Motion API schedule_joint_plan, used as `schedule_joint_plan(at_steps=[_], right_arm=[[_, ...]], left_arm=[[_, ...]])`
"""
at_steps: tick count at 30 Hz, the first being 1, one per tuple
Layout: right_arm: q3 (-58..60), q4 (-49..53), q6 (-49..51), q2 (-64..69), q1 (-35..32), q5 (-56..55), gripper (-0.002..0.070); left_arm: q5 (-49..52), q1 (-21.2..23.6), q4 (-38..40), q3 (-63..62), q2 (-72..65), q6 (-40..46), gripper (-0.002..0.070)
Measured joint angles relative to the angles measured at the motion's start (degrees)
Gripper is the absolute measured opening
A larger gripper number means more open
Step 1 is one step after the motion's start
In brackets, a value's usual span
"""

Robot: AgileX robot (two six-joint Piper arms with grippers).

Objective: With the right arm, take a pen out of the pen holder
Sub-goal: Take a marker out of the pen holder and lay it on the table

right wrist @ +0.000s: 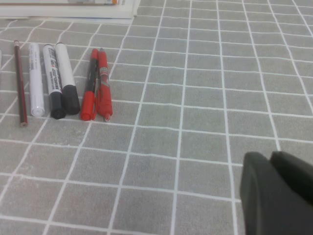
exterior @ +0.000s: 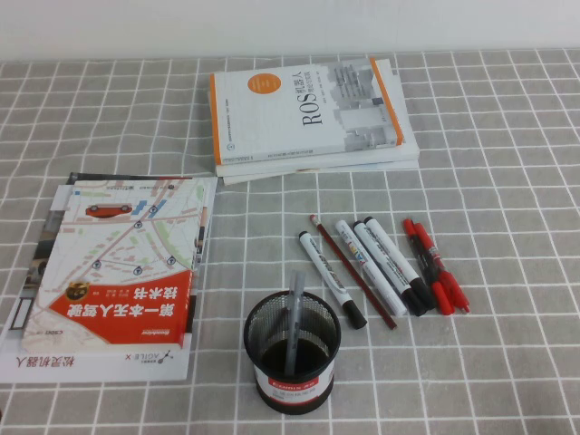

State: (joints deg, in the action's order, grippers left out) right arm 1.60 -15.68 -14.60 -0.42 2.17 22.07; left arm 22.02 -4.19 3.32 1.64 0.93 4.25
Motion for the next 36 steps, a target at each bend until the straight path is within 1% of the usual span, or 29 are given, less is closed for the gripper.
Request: schedule_joint_plan(at_steps=[6, 13, 24, 28, 32, 36], right_arm=[[0.0, -0.6, 0.0, 0.0, 0.0, 0.0, -0.0012], [0.0, -7.2, 0.0, 0.0, 0.0, -2.6, -0.0012], [0.0, -11.8, 0.0, 0.0, 0.0, -5.2, -0.0012], [0.0, -19.0, 0.0, 0.0, 0.0, -9.0, -0.0012], [0.0, -28.4, 0.0, 0.0, 0.0, -13.3, -0.0012], [0.0, -38.3, 0.0, 0.0, 0.0, -15.2, -0.0012]], left_arm=[[0.0, 0.0, 0.0, 0.0, 0.0, 0.0, -0.0004], [0.0, 0.0, 0.0, 0.0, 0.0, 0.0, -0.0004], [0.0, 0.0, 0.0, 0.0, 0.0, 0.0, -0.0004], [0.0, 0.0, 0.0, 0.0, 0.0, 0.0, -0.0004], [0.0, 0.0, 0.0, 0.0, 0.0, 0.0, -0.0004], [0.0, 0.0, 0.0, 0.0, 0.0, 0.0, -0.0004]])
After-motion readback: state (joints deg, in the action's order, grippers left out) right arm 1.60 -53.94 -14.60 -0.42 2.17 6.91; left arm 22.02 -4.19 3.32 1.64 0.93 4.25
